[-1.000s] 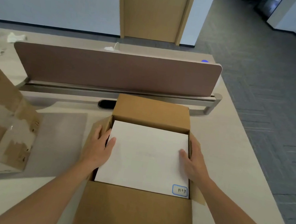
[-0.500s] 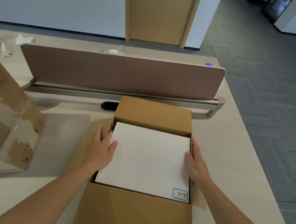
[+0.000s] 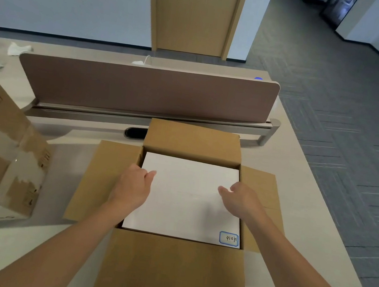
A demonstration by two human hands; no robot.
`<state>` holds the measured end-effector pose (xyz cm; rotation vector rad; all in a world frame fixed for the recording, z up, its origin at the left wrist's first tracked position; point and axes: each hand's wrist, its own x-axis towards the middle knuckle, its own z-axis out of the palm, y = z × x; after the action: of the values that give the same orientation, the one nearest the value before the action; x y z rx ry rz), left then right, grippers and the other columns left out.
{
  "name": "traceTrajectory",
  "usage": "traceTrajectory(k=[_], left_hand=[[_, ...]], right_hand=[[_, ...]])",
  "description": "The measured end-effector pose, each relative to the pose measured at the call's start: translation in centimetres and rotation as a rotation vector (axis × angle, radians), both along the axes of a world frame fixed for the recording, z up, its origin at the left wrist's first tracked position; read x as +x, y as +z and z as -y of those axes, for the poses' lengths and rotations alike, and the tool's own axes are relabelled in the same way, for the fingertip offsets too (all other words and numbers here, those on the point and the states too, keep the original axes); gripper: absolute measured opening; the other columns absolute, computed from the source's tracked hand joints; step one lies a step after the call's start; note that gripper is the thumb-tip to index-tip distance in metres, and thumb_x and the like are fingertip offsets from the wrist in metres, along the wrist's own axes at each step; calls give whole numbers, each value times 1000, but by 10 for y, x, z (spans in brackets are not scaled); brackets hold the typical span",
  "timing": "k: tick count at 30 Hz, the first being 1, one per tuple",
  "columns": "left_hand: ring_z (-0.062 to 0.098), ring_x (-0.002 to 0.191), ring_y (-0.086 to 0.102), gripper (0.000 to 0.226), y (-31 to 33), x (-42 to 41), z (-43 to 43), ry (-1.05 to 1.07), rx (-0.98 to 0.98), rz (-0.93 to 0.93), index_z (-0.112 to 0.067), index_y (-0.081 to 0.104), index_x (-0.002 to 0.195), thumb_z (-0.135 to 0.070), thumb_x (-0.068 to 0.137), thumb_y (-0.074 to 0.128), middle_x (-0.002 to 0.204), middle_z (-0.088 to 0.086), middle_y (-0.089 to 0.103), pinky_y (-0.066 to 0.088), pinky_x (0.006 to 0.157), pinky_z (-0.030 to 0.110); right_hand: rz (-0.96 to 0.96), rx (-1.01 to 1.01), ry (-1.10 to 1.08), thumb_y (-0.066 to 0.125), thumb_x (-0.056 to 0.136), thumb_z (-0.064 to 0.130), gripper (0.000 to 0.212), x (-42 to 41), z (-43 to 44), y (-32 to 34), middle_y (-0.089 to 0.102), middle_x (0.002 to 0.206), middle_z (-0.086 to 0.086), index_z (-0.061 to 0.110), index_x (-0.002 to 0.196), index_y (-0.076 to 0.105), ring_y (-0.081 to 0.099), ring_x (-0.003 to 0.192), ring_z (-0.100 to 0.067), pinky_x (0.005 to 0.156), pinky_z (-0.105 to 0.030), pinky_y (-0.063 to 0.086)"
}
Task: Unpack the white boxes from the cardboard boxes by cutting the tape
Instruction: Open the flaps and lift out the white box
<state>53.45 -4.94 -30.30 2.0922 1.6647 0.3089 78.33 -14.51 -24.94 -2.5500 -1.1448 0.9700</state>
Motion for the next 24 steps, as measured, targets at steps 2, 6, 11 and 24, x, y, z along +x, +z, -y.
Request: traceTrajectory(k=[2,6,11,24], left_hand=[[19,73,54,49,0,7,4,9,-61,-11,-11,53,68,-42,104,39,92,11,55,41,65,34],[28,116,54,68,5,22,5,132,-339,37,-1,35,144,-54,101,39,135,13,53,41,83,34],[27,127,52,76,-13,21,-8,246,-502,141,0,30,149,-57,99,38,148,10,47,38,88,34],[19,75,57,49,-23,5,-8,326,-384,68,-10,57,102,-56,97,42,93,4,64,33,53,30]], right_hand=[[7,-48,-15,44,100,47,57,-3,-2,3,64,116,-11,-1,130,52,60,108,-28,84,-35,47],[-76,-69,-59,44,98,52,62,-8,-7,5,57,108,-8,-2,128,52,50,92,-24,77,-32,40],[-52,-52,-119,40,99,51,60,-5,-19,-3,55,101,-7,-2,121,57,51,91,-25,78,-32,42],[-97,-195,-75,36,99,52,62,3,-35,10,52,115,-7,8,141,47,53,102,-28,91,-33,42]])
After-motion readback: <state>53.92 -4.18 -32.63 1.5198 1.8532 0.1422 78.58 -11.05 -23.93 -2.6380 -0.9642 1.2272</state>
